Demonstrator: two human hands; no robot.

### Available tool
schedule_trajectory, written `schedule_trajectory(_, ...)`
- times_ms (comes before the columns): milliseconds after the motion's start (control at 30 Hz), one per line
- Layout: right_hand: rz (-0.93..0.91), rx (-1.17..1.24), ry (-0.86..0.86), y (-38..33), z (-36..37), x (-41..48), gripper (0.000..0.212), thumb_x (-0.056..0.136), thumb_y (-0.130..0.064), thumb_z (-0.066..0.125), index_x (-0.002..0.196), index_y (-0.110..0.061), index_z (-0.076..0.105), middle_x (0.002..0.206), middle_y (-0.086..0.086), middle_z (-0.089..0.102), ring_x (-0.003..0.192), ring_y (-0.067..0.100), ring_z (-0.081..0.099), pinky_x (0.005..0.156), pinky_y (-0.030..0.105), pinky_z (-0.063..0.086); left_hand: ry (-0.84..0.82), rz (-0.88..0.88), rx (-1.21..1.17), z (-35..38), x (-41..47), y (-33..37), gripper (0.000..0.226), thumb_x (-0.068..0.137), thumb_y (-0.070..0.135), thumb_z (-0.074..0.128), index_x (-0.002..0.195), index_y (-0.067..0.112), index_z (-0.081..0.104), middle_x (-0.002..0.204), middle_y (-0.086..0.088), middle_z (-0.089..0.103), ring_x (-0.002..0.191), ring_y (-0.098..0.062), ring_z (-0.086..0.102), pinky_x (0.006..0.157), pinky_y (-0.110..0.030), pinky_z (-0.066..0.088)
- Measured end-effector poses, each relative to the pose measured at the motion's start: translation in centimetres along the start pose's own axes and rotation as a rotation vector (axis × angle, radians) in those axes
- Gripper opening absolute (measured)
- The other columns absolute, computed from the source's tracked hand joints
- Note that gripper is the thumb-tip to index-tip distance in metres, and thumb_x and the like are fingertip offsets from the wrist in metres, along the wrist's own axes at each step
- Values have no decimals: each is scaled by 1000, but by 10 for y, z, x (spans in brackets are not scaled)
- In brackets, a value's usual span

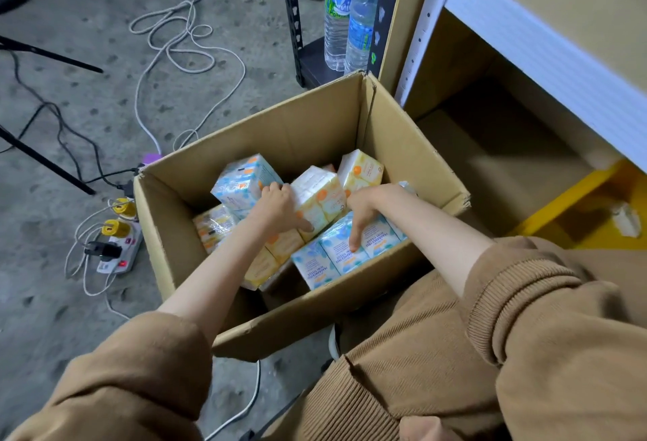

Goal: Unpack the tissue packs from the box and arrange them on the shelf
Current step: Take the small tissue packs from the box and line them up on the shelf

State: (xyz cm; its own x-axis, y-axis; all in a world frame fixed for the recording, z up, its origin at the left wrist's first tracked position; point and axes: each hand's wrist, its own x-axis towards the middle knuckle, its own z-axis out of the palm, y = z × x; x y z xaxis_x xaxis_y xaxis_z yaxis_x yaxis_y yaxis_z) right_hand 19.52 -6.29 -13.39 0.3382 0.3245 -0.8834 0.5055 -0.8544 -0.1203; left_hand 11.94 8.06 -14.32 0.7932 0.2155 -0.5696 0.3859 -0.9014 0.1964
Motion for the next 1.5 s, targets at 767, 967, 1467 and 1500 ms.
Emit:
schedule_trajectory(767, -69, -47, 355, 13, -29, -80, 65, 63, -49, 78, 103, -2, 57, 102, 10, 61, 86, 24, 56, 66, 32, 45, 173, 50, -373, -73, -14, -8, 47, 66, 36, 81, 101, 7, 66, 98, -11, 69, 95, -27, 63, 75, -32, 46)
schedule_trajectory(967, 35, 105, 544, 25, -43, -123, 56, 62, -54, 78, 84, -7, 55, 76, 1, 53, 70, 19, 51, 60, 28, 41, 272, 96, -332, -122, -42, -3, 30, 68, 31, 81, 77, 8, 63, 80, -7, 57, 79, -21, 53, 54, -27, 38)
schedule_trajectory(1467, 276, 617, 842, 110, -52, -290, 85, 36, -62, 79, 96, -2, 69, 94, 14, 71, 80, 31, 69, 68, 31, 51, 370, 406, -93, -207, -122, 72, 66, 68, 37, 80, 121, 4, 58, 115, -12, 64, 101, -25, 59, 80, -32, 47)
schedule_trajectory(1500, 284, 658, 874, 118, -50, -304, 85, 35, -60, 79, 96, -2, 70, 93, 14, 72, 81, 31, 70, 70, 34, 52, 385, 432, -76, -214, -127, 85, 65, 68, 36, 80, 121, 5, 58, 112, -12, 65, 98, -26, 60, 79, -34, 47)
